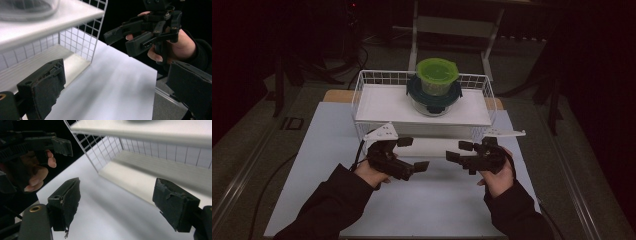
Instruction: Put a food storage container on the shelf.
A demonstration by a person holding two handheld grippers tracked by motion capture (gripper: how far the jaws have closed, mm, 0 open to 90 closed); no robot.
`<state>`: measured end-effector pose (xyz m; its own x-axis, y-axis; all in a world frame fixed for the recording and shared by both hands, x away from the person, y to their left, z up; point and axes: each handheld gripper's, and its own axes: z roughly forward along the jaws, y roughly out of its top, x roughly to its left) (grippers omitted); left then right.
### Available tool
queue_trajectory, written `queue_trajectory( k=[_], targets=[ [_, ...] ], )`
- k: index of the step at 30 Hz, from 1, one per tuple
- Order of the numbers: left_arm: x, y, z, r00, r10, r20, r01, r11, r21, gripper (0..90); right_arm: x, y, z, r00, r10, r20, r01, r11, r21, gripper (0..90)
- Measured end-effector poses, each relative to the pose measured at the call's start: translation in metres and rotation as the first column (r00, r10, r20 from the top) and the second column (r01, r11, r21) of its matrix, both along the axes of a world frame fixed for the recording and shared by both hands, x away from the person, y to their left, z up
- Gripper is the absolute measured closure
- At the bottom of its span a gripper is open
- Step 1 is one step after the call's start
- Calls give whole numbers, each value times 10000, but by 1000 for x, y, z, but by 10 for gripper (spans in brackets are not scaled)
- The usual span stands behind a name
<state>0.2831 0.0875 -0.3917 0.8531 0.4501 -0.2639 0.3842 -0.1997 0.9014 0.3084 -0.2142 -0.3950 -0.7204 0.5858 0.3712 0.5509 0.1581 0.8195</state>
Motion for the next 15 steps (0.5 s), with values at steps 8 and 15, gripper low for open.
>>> queue_trajectory(
  k=[8, 15],
  targets=[
    [-5, 2, -26, 9999, -100, 121, 100, 9999, 29, 15, -8, -5, -27, 9998, -208, 18, 209, 9991, -364, 213],
    [-9, 6, -46, 9999, -1, 131, -4, 9992, 400, 15, -13, -13, -48, 9987, -440, -236, 430, 9981, -446, 205]
  ],
)
